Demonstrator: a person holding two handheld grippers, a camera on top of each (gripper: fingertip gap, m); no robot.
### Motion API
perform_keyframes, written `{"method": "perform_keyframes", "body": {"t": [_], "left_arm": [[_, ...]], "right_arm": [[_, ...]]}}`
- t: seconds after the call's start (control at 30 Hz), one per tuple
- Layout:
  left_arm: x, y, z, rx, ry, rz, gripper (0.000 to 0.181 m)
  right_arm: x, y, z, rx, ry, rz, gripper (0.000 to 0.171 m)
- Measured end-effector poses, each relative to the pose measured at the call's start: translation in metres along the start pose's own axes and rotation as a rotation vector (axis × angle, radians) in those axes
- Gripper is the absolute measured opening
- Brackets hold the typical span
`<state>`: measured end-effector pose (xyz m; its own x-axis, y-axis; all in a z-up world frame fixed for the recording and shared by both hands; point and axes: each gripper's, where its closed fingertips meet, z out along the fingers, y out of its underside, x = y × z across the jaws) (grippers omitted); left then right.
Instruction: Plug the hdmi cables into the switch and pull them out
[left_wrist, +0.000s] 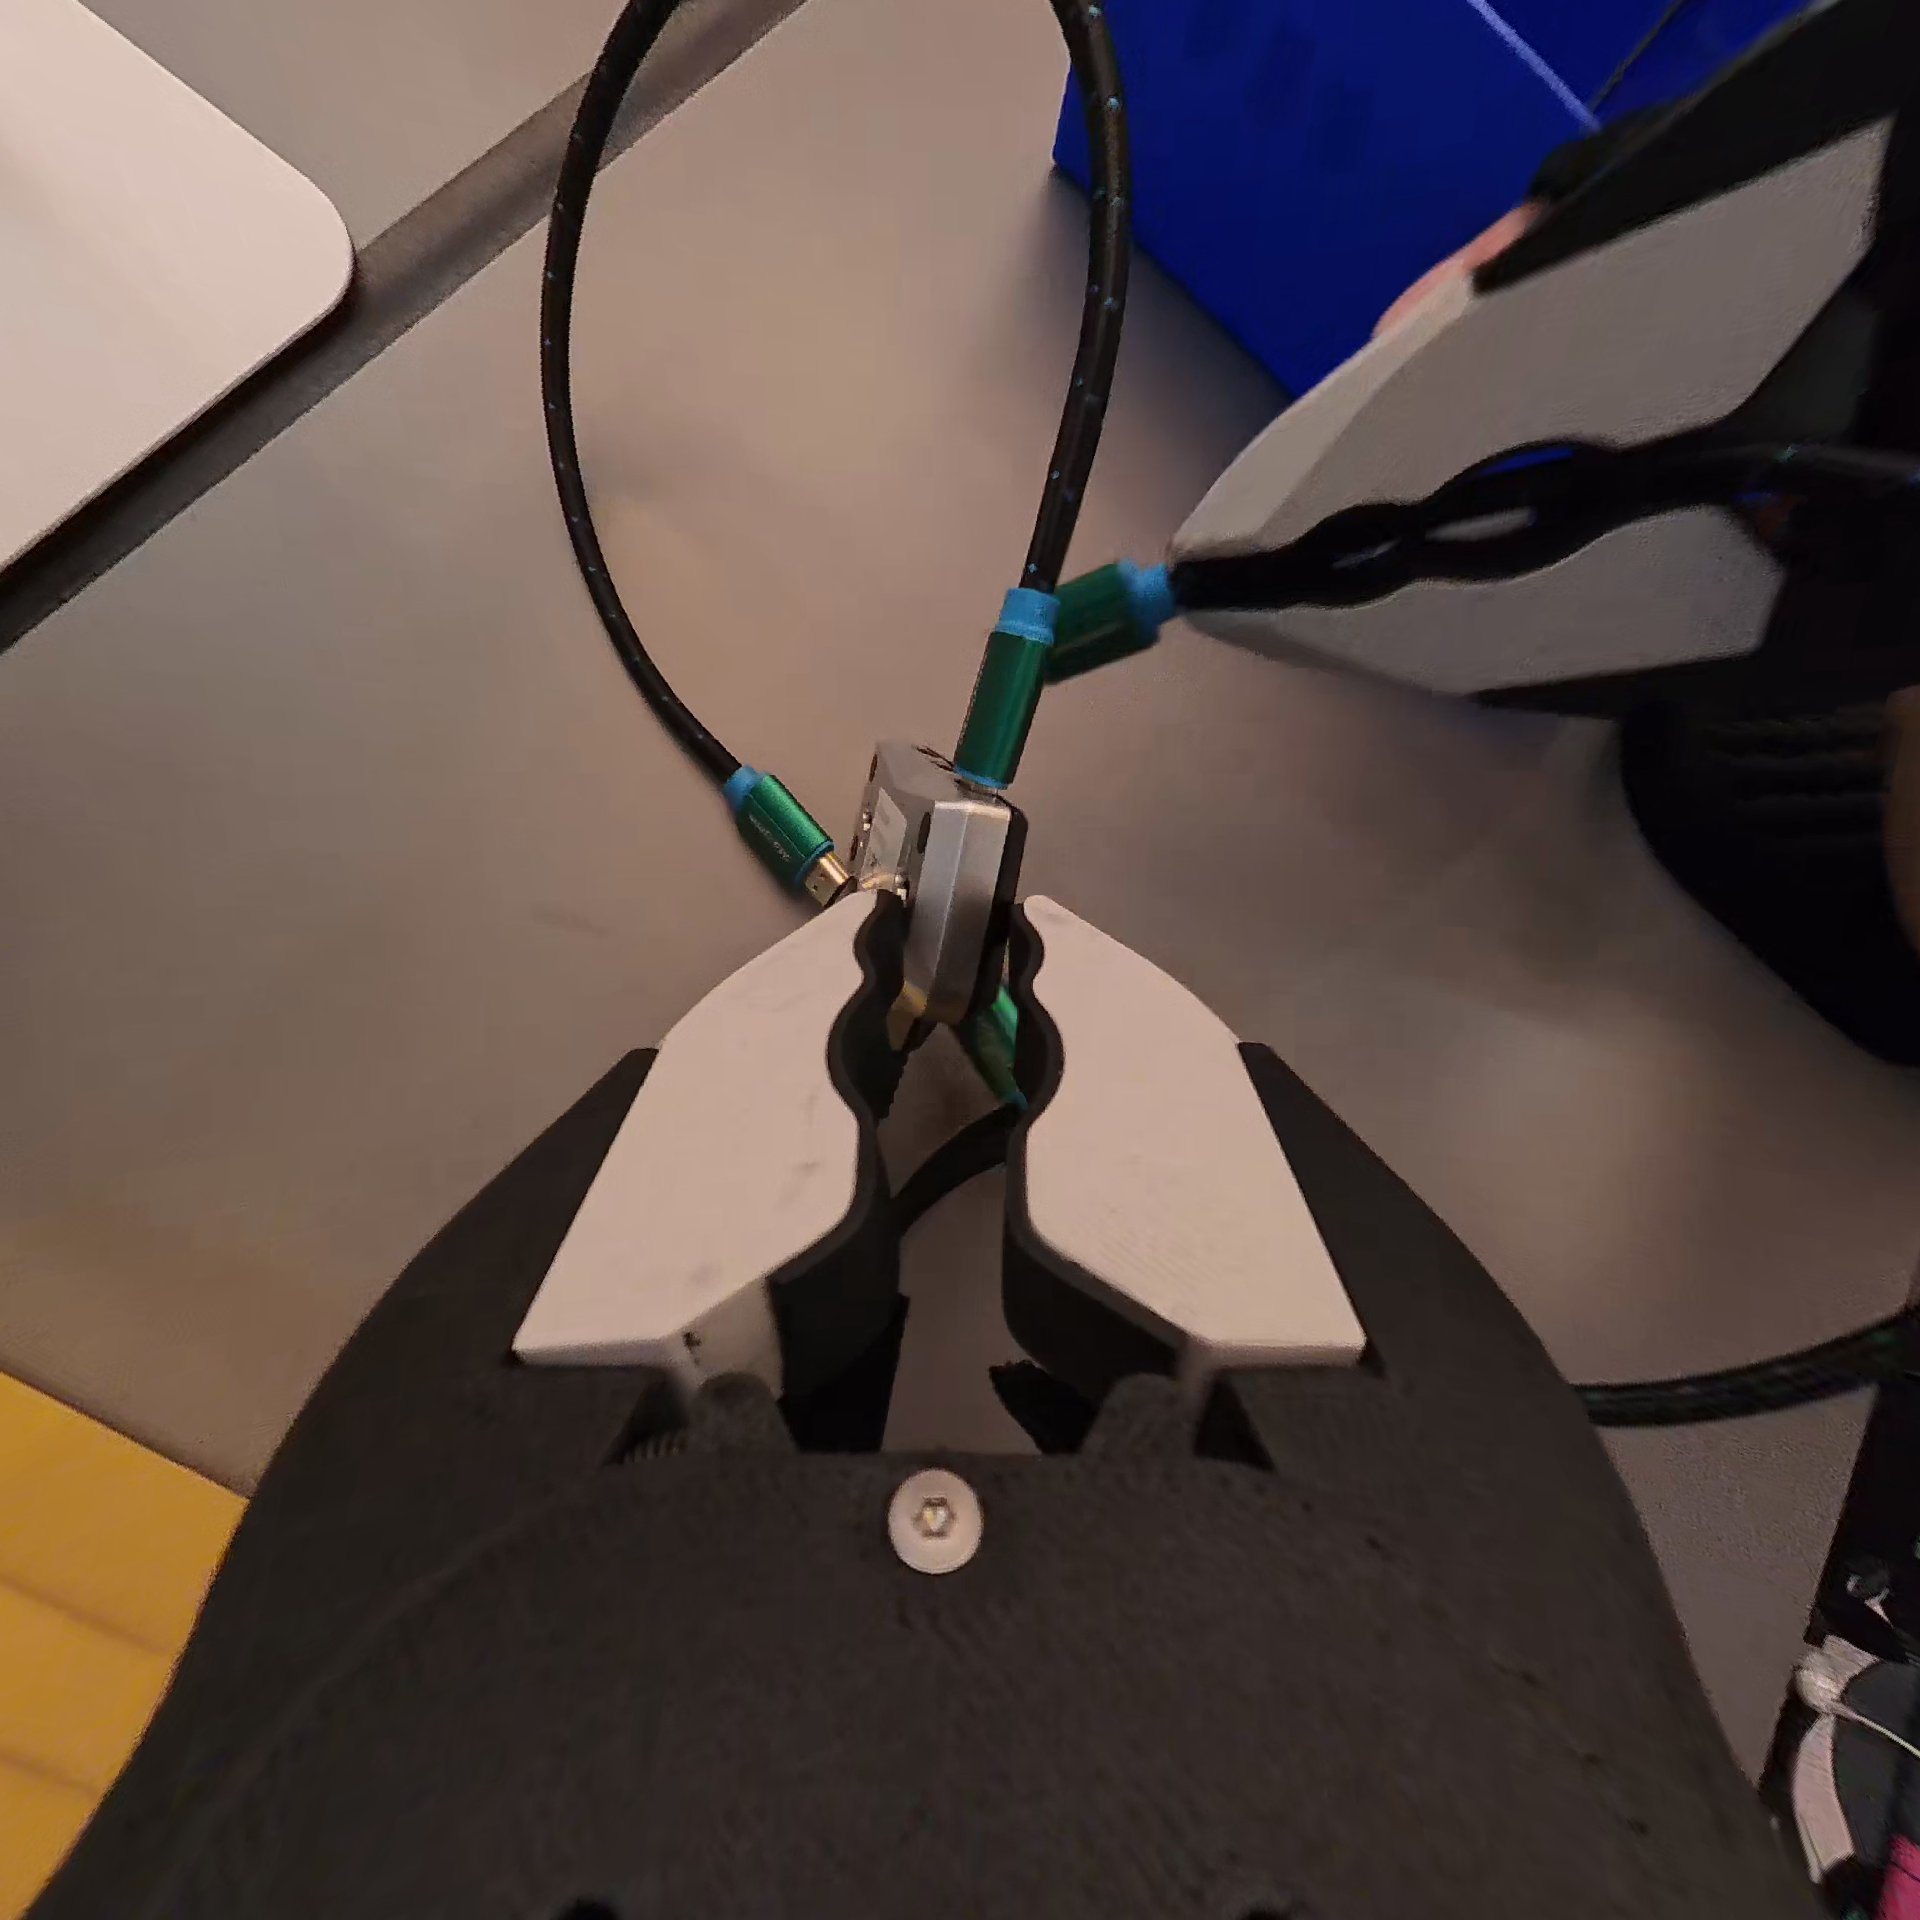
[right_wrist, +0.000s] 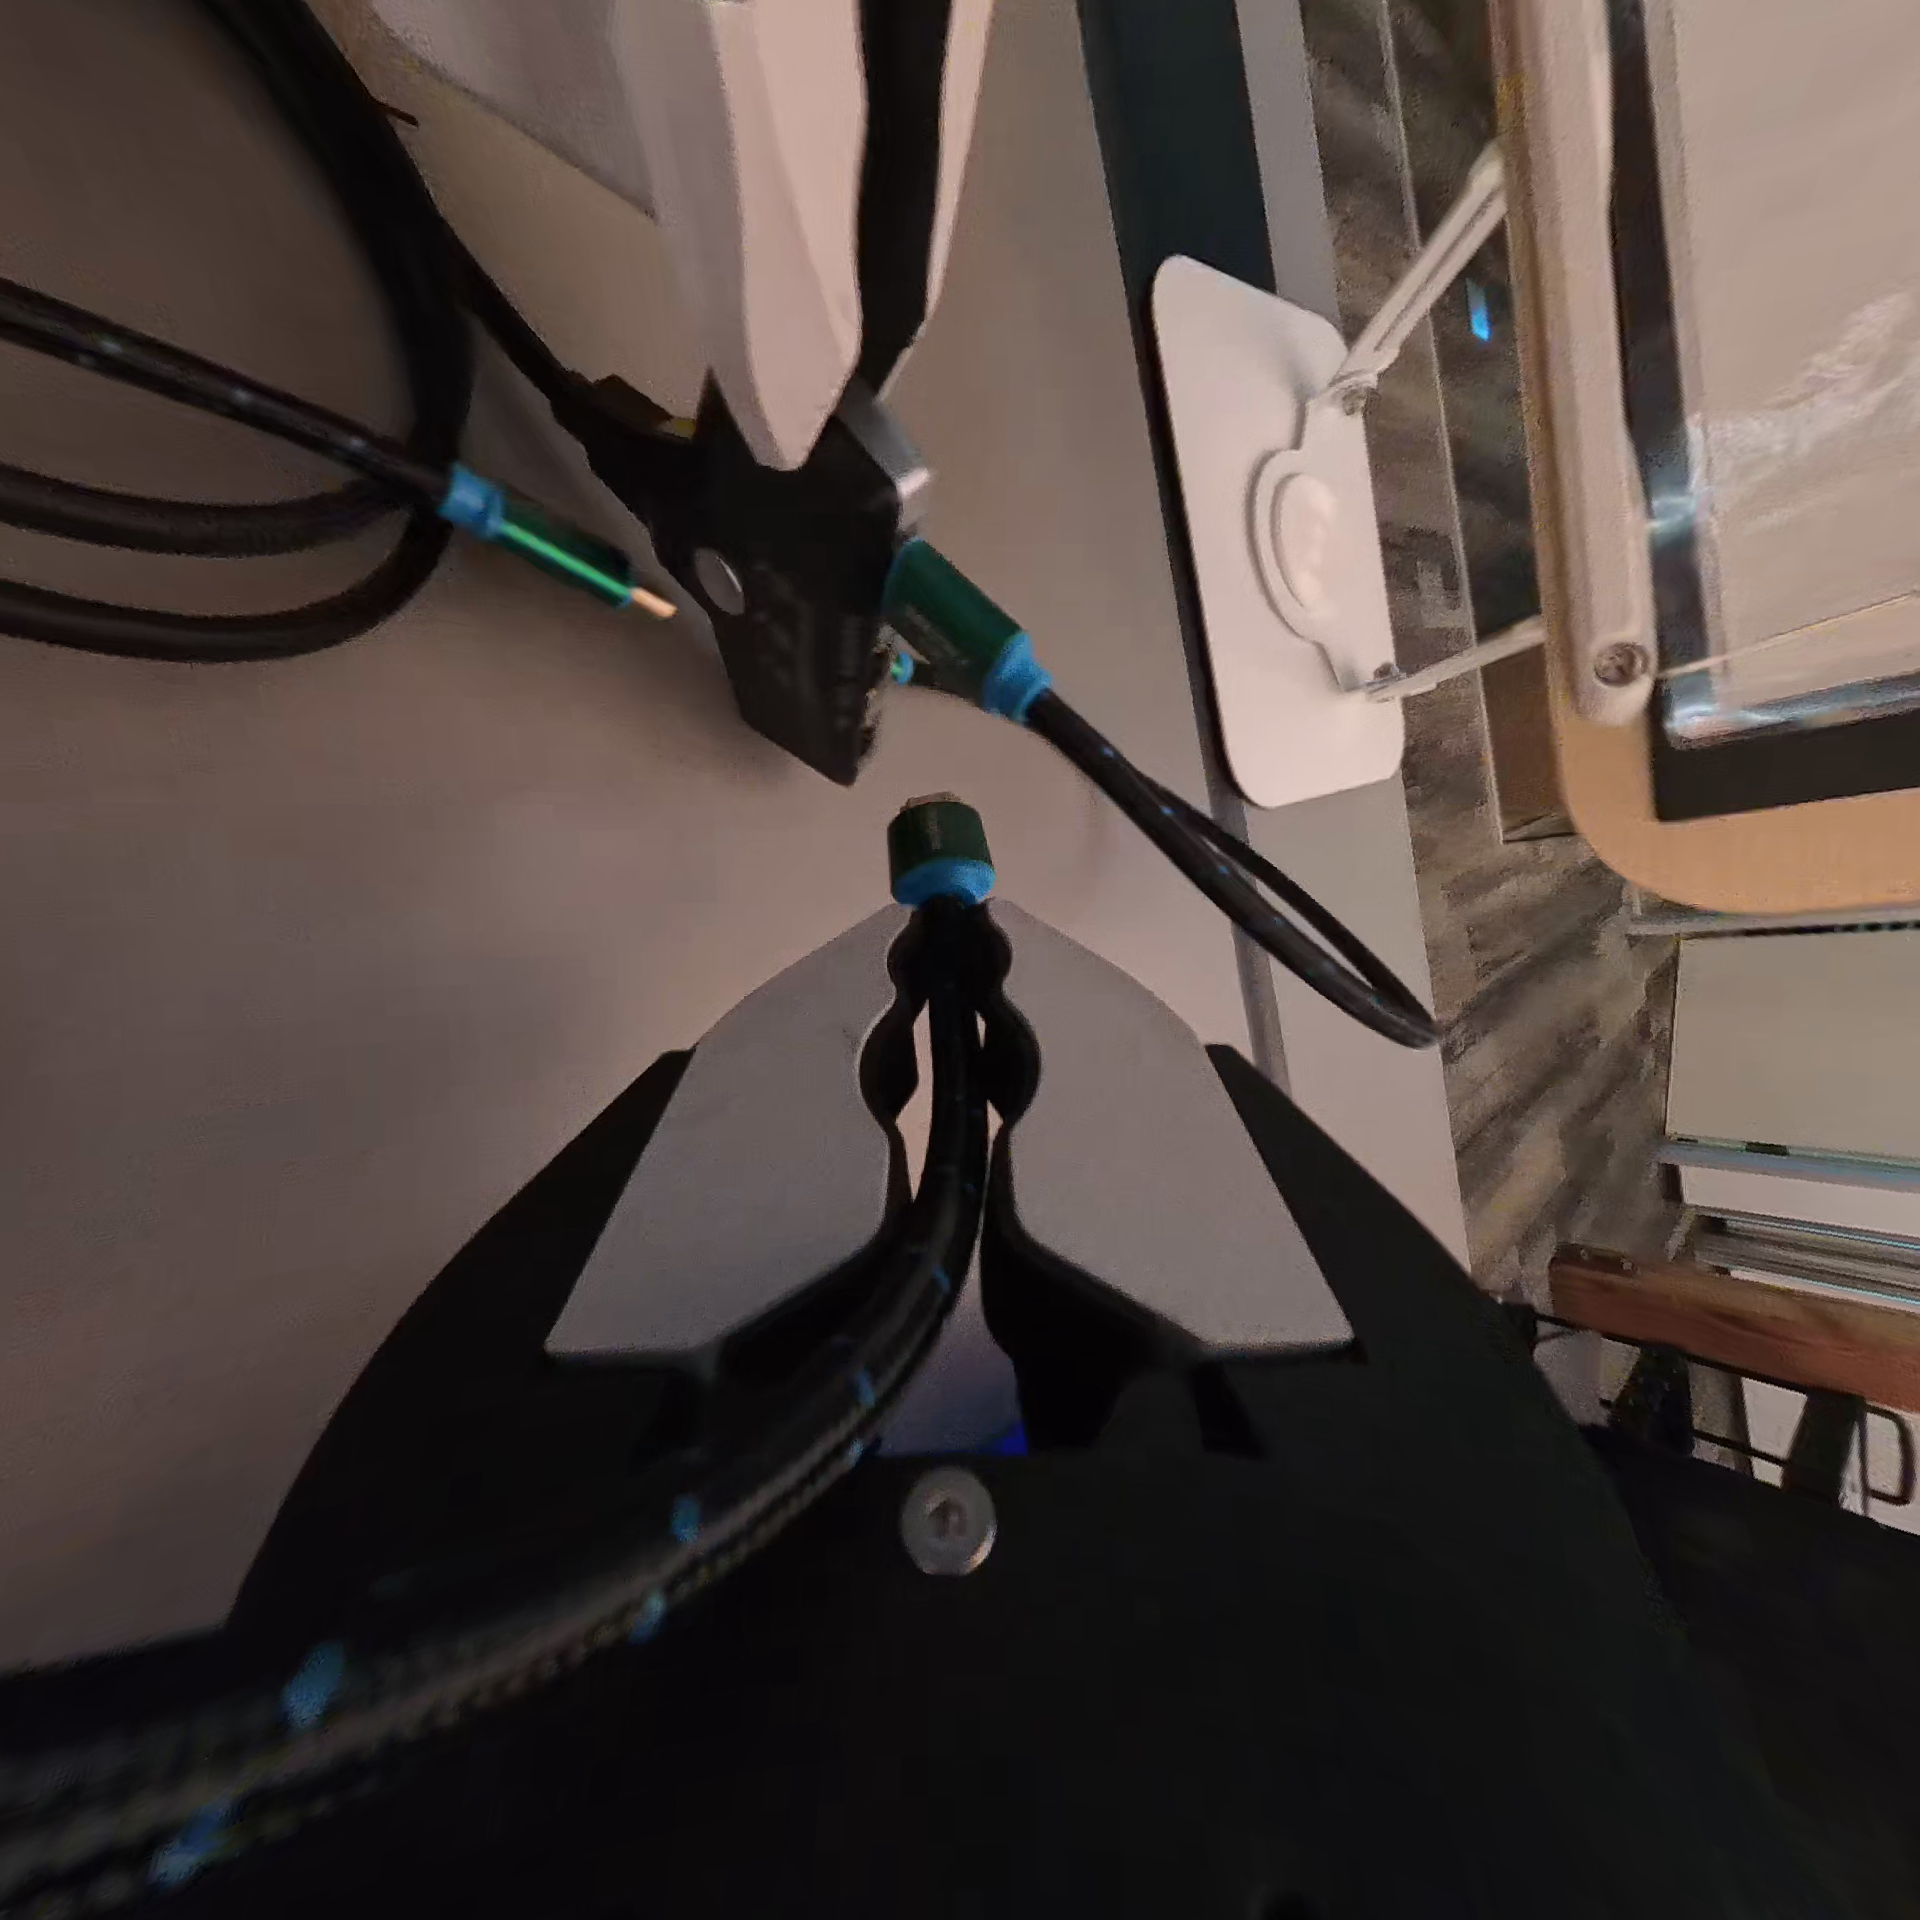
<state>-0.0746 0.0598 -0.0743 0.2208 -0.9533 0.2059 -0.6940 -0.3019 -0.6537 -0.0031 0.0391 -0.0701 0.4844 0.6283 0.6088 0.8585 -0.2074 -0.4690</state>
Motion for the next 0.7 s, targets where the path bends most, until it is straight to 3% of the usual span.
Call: {"method": "perform_keyframes", "body": {"t": [0.27, 0.7], "left_arm": [[-0.005, 0.0, -0.001, -0.002, 0.004, -0.035, 0.019], [-0.013, -0.003, -0.002, 0.007, -0.043, -0.002, 0.018]], "right_arm": [[0.008, -0.02, 0.021, 0.164, 0.306, 0.153, 0.008], [0.006, -0.029, 0.035, 0.457, 0.106, 0.505, 0.008]]}}
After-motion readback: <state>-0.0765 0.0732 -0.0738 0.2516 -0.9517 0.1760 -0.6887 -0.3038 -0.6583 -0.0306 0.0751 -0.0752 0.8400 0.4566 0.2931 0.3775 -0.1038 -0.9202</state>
